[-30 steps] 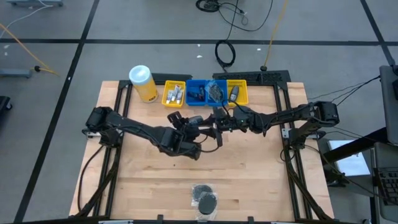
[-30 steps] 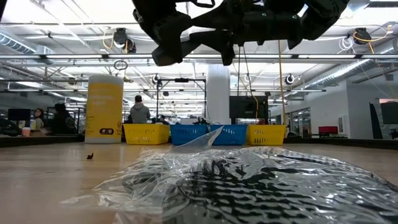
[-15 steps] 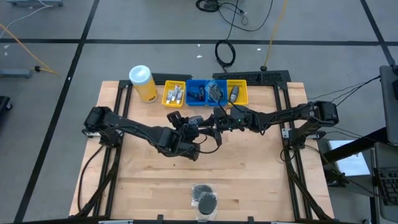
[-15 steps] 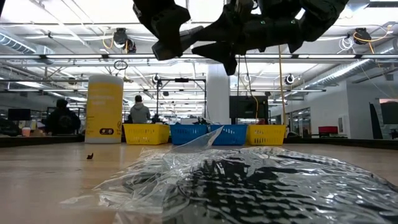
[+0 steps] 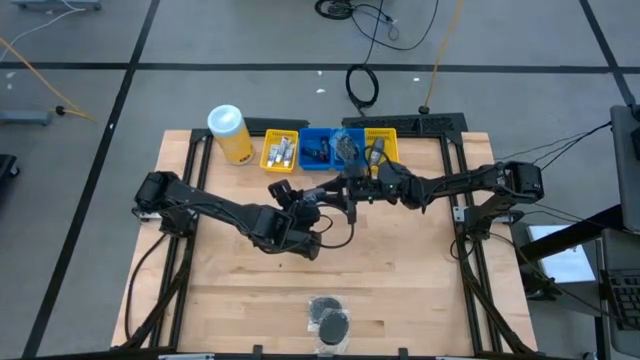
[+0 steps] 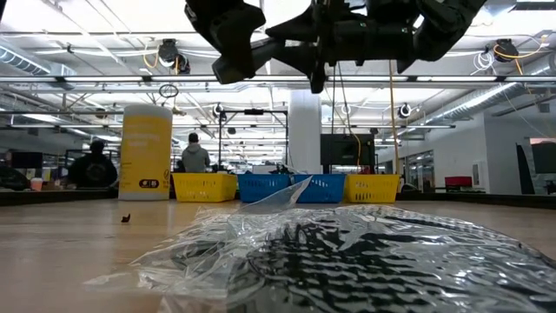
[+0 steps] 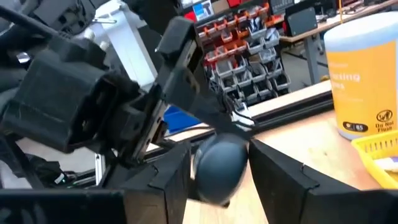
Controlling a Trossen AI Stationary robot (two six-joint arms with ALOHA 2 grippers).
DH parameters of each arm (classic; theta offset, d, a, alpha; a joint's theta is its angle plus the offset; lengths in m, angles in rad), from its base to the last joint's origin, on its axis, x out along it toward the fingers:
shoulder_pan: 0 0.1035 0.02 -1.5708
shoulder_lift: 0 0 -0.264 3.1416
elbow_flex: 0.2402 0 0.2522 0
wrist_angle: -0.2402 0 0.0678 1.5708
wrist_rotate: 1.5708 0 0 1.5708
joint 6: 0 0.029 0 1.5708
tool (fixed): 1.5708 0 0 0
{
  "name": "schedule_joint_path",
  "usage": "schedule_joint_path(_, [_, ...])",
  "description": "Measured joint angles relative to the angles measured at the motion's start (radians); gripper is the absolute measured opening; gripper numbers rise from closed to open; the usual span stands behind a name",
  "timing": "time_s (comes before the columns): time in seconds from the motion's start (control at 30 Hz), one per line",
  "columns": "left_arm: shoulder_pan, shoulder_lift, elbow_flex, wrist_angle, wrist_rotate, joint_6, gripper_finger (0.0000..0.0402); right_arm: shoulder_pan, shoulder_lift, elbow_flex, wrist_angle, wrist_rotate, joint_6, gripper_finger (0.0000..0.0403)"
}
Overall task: Pick & Place Travel size toiletries
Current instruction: Put the deodorant into the right yellow bin
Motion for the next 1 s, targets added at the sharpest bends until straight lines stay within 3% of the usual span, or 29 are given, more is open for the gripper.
schedule_joint_path(0.2, [0.001,0.0,0.0,0.026,0.008,0.015,0.0194,-0.006,0.0,0.0,0.009,-0.005,0.014,0.0144])
schedule_joint_path(0.37, [0.0,0.001,-0.001,0.021,0.005,0.014,0.0194,-0.006,0.0,0.0,-0.004,-0.018,0.007,0.0085])
schedule_joint_path(0.73, [0.001,0.002,-0.002,0.022,0.003,0.005,0.0194,-0.006,-0.001,0.0,-0.019,-0.022,-0.004,0.0083])
schedule_joint_path(1.0, [0.009,0.002,-0.002,0.023,0.006,0.007,0.0289,-0.011,-0.002,0.001,-0.025,-0.041,-0.029,0.0079])
